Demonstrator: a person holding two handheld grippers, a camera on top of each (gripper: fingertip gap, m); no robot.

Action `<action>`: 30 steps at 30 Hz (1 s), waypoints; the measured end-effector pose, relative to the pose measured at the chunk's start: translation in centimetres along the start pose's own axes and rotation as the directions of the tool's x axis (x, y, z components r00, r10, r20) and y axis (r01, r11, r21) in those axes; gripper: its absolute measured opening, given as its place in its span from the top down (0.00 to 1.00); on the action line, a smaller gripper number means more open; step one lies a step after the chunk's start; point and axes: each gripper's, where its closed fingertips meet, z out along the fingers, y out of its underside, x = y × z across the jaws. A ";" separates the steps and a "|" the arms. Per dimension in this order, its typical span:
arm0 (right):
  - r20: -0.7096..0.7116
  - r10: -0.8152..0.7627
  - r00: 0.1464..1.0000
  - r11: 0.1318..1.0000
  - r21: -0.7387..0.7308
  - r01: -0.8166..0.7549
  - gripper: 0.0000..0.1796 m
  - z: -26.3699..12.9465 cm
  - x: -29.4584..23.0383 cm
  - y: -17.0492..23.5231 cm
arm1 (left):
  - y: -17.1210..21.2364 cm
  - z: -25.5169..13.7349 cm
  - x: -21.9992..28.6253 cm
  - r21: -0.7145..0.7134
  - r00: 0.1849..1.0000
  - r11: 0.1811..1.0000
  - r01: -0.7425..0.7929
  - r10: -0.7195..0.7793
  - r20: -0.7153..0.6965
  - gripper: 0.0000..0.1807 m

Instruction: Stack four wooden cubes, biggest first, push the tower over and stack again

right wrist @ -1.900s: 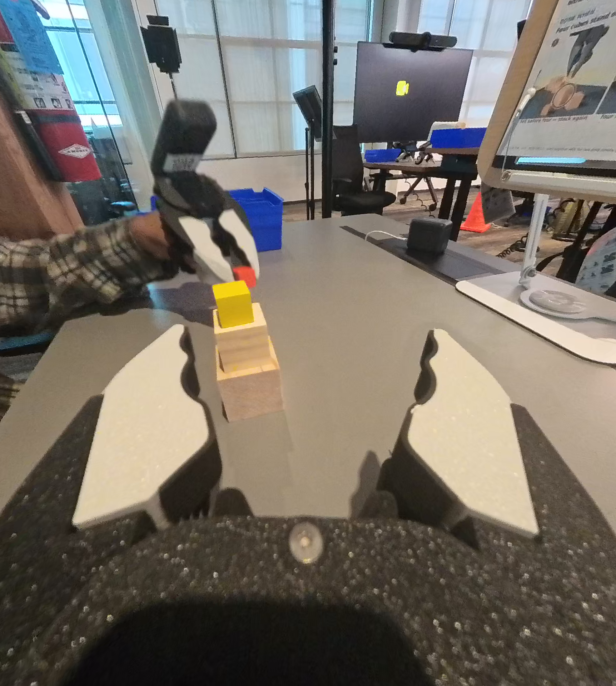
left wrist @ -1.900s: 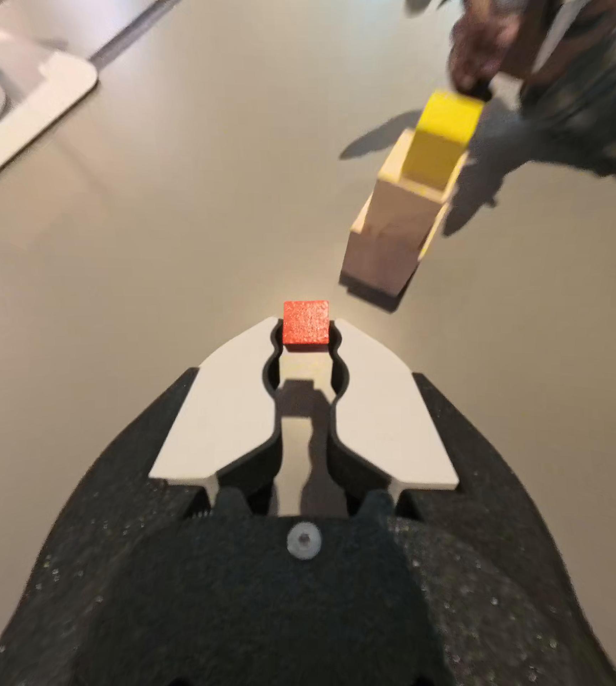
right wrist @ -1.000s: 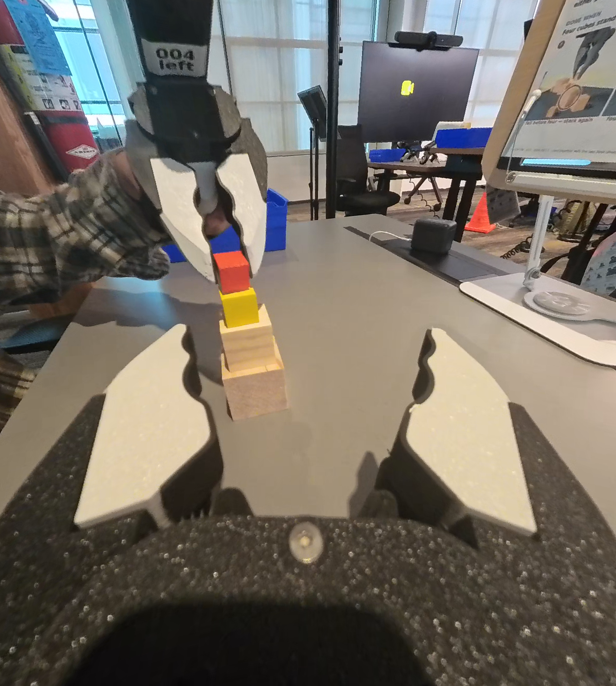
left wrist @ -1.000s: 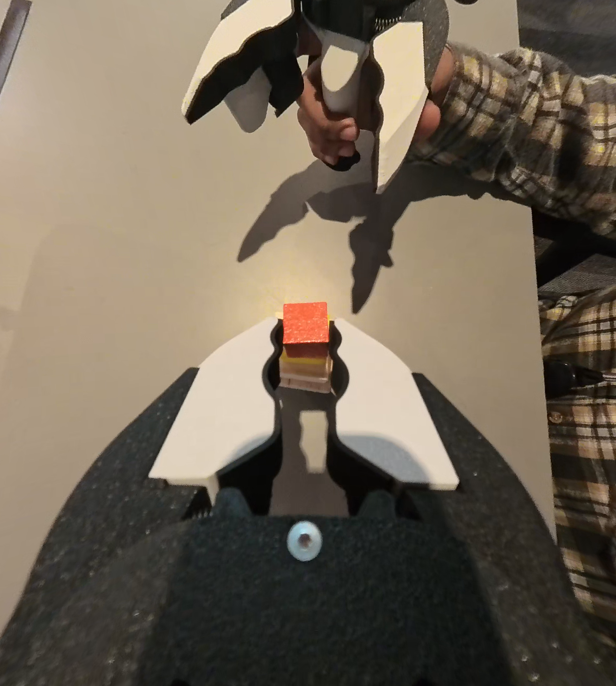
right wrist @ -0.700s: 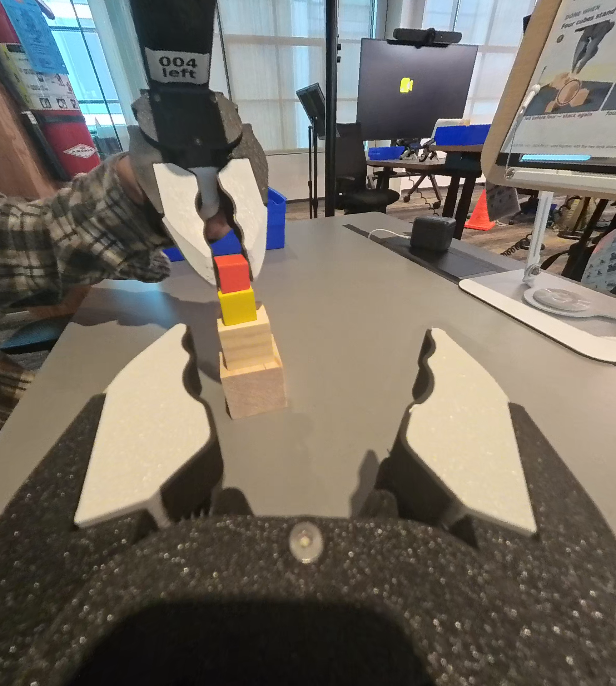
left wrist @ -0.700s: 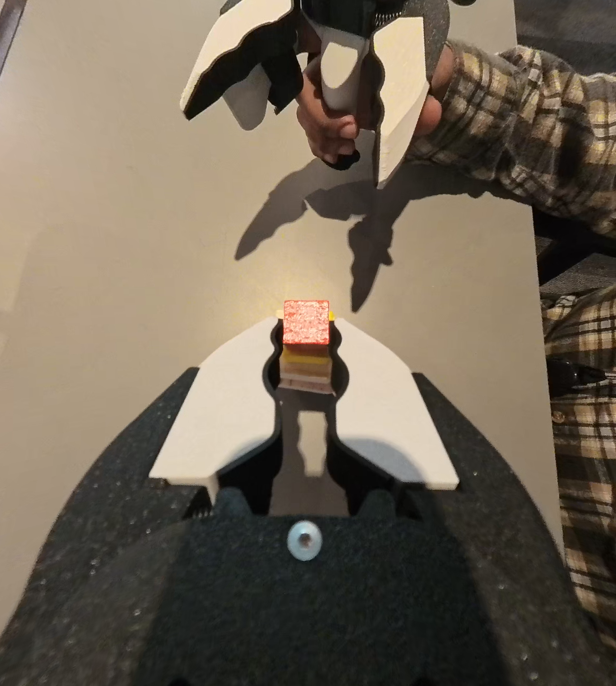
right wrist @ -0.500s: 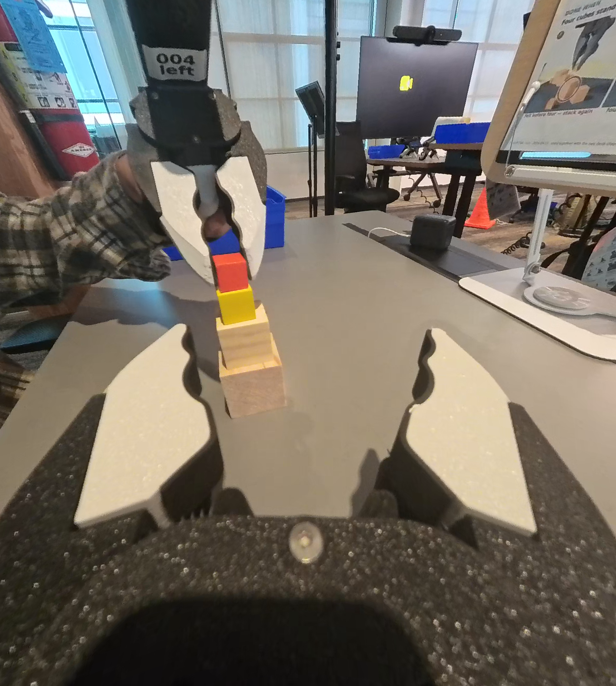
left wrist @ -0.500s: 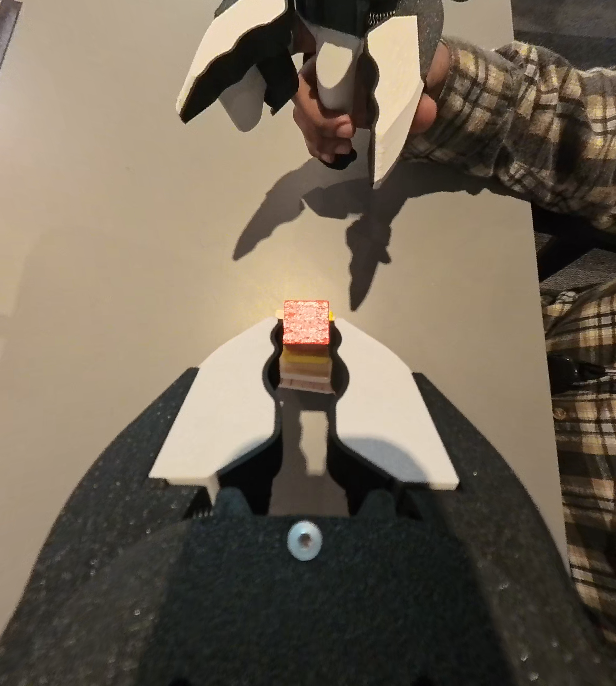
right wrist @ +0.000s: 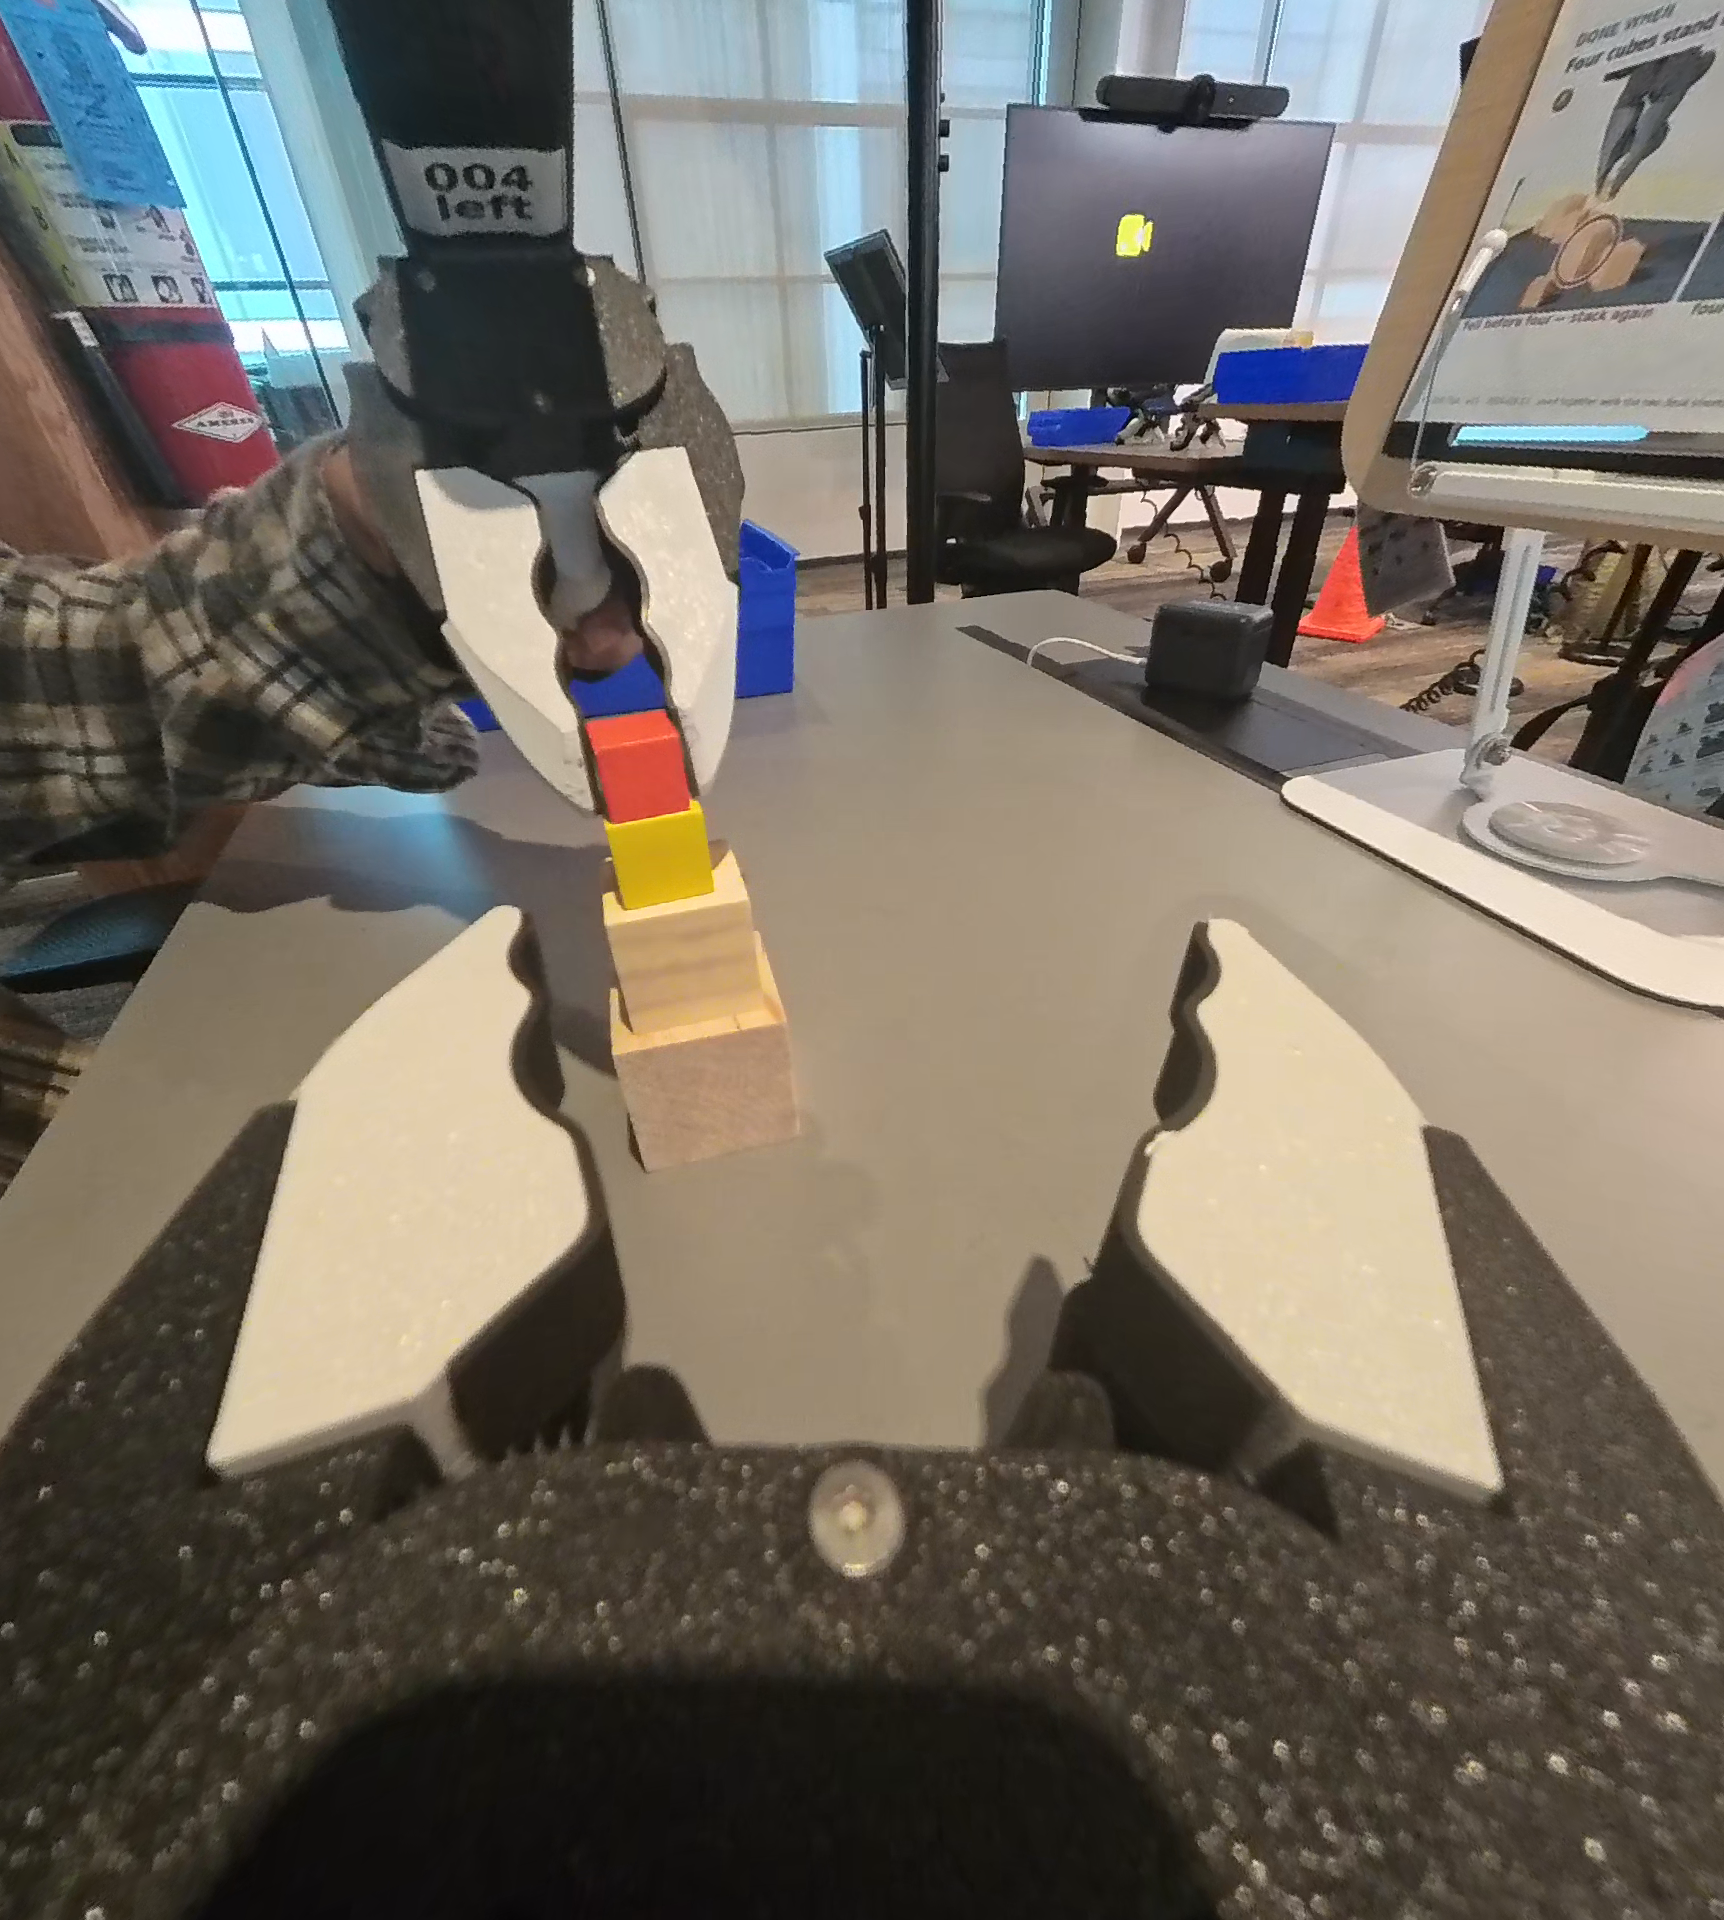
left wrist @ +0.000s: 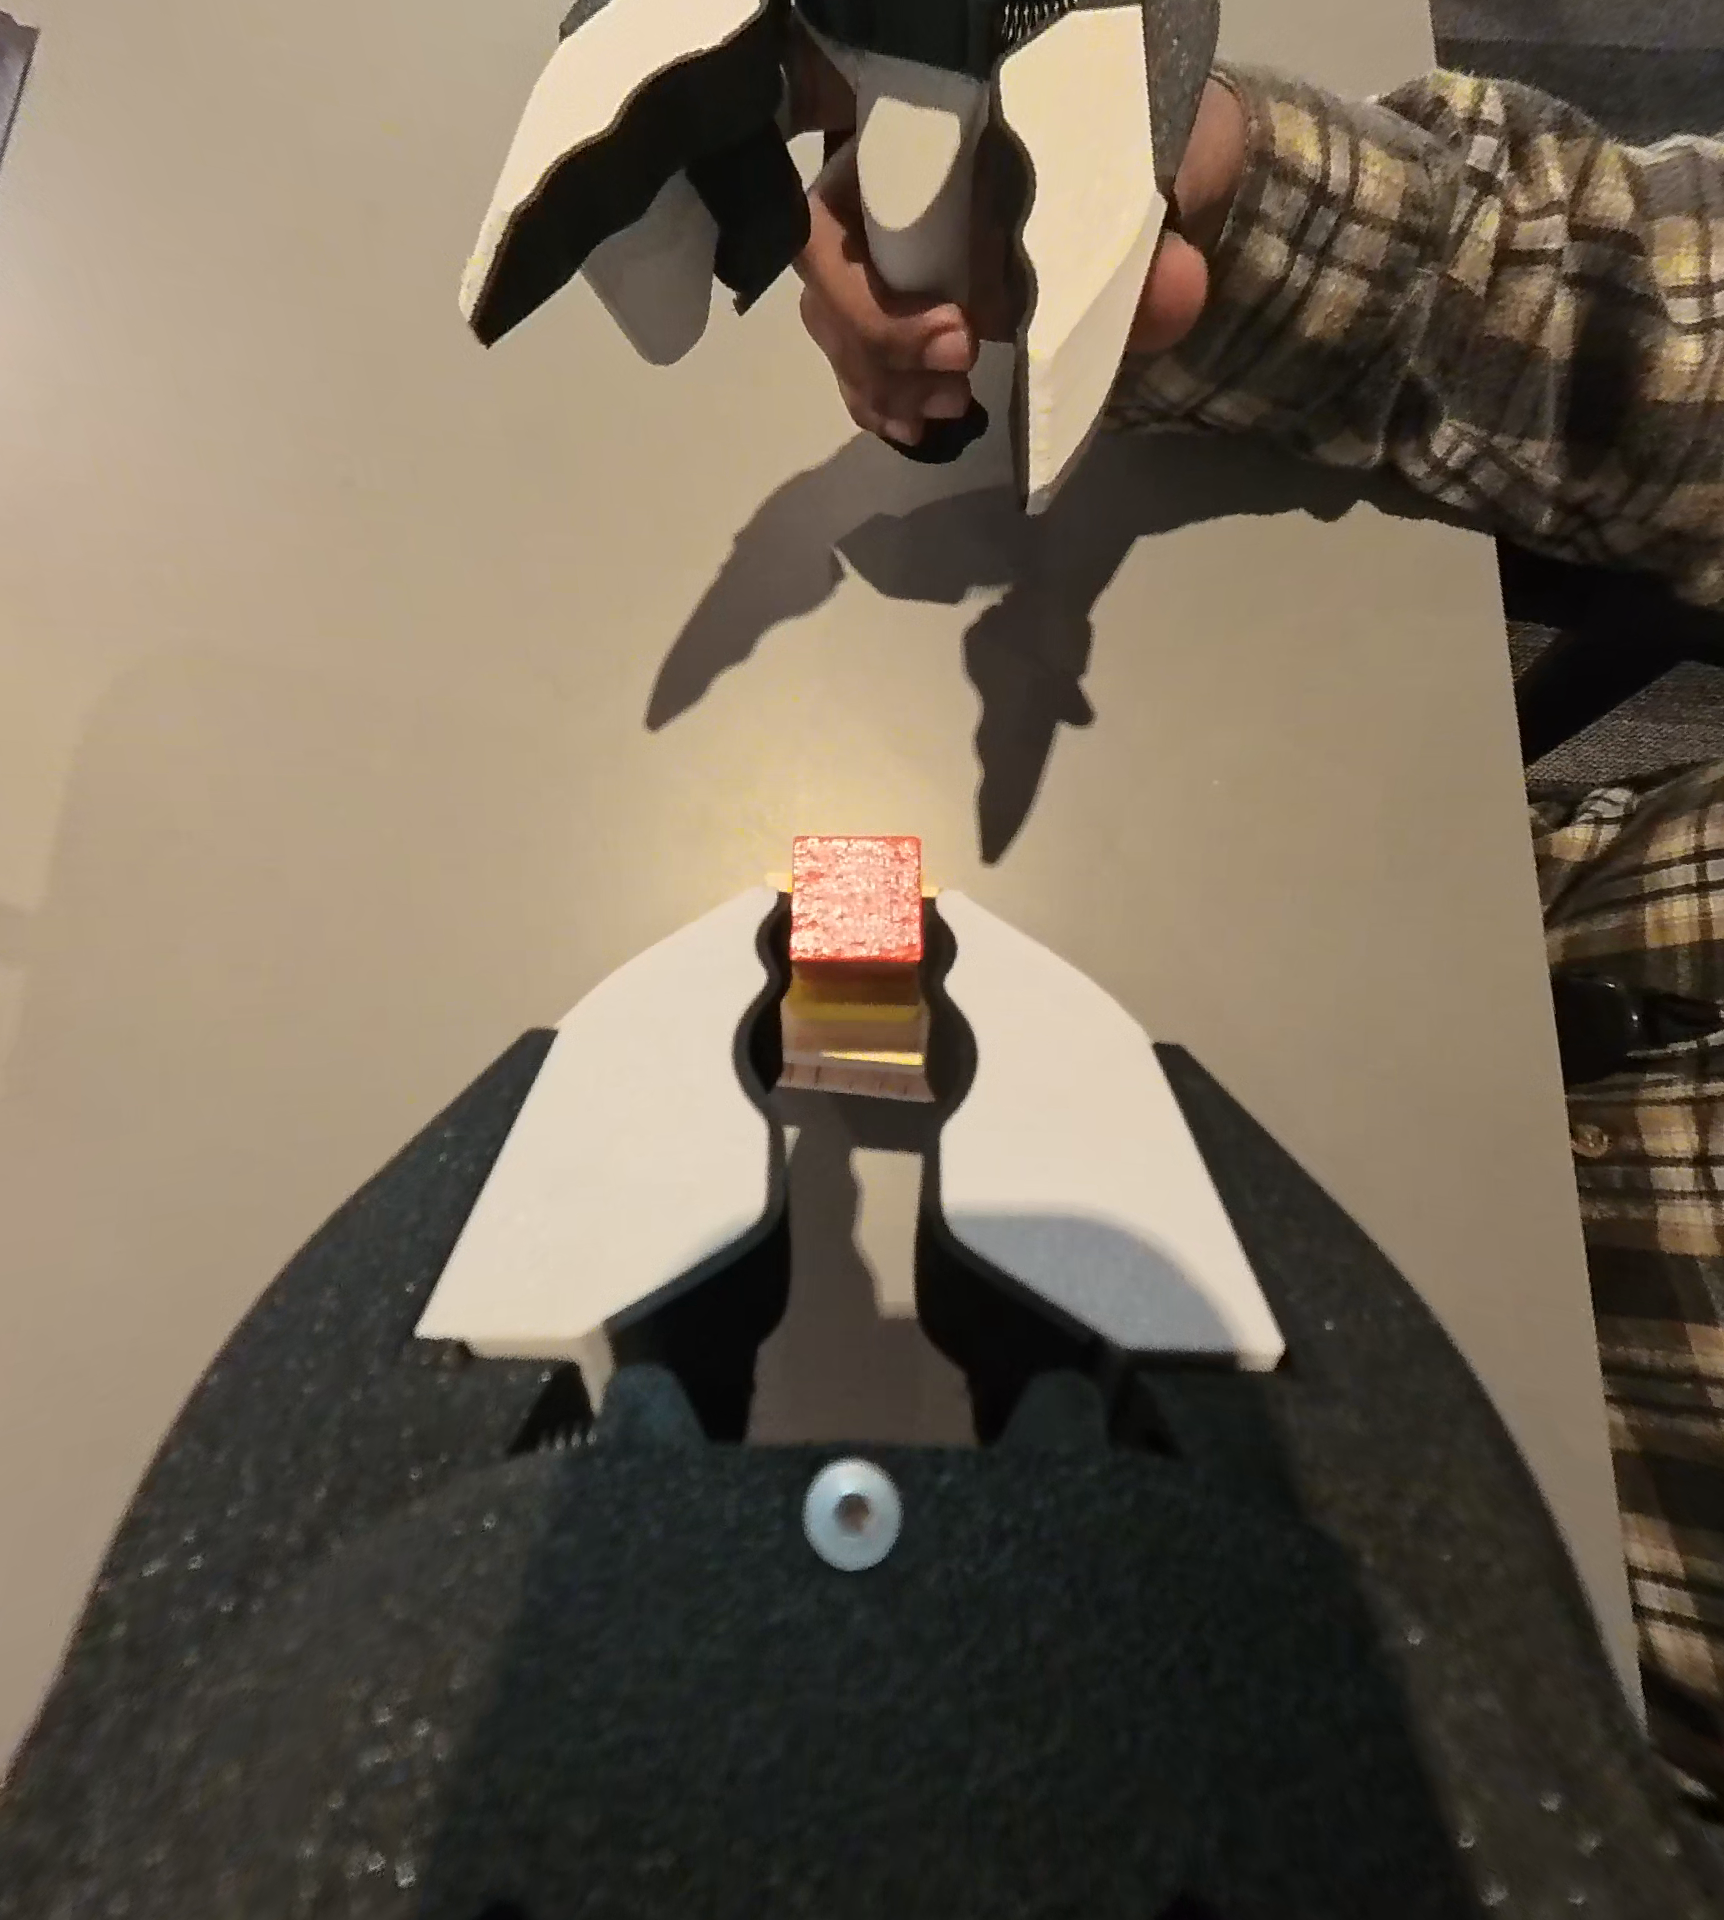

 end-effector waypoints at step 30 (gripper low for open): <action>-0.105 0.207 0.973 0.918 -0.322 -0.230 1.00 -1.7 -2.4 1.9 | 13.4 -10.4 -9.1 0.496 0.861 0.833 0.246 -0.423 0.284 0.61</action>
